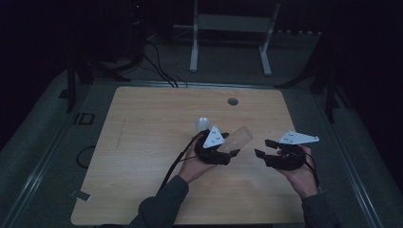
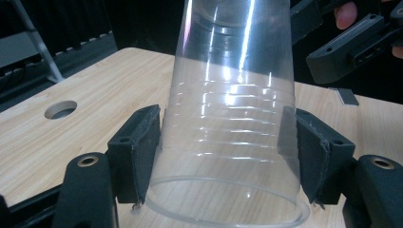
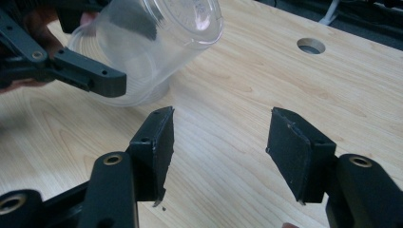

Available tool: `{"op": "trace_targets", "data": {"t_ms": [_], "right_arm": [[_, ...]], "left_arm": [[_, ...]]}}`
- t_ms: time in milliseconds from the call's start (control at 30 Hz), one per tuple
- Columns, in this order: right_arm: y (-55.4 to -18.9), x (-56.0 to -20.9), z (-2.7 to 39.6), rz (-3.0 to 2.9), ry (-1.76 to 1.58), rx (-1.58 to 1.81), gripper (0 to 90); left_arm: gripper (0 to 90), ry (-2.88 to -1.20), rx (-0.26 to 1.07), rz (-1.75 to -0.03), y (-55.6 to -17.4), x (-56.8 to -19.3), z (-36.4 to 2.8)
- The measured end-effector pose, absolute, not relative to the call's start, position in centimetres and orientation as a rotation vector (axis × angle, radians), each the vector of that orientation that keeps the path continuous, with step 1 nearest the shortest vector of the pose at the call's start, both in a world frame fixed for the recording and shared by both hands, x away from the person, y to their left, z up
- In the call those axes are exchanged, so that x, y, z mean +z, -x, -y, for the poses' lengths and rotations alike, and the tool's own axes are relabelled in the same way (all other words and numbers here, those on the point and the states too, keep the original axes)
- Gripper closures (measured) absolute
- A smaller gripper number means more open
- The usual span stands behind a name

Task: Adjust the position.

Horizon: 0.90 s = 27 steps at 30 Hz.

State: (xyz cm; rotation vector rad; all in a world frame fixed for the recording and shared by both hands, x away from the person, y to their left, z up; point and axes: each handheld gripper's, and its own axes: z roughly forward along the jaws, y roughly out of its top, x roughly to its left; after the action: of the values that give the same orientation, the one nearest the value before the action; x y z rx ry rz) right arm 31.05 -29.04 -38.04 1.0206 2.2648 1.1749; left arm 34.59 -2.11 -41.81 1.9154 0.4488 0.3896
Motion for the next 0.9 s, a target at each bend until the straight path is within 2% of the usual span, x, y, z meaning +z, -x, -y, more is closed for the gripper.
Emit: {"op": "trace_targets", "data": {"t_ms": [900], "right_arm": [[-30.96, -37.69, 28.89, -2.383, -0.892, 0.991, 40.8]], "left_arm": [[31.7, -1.983, 0.377, -0.407, -34.57, -42.15, 1.67]]}}
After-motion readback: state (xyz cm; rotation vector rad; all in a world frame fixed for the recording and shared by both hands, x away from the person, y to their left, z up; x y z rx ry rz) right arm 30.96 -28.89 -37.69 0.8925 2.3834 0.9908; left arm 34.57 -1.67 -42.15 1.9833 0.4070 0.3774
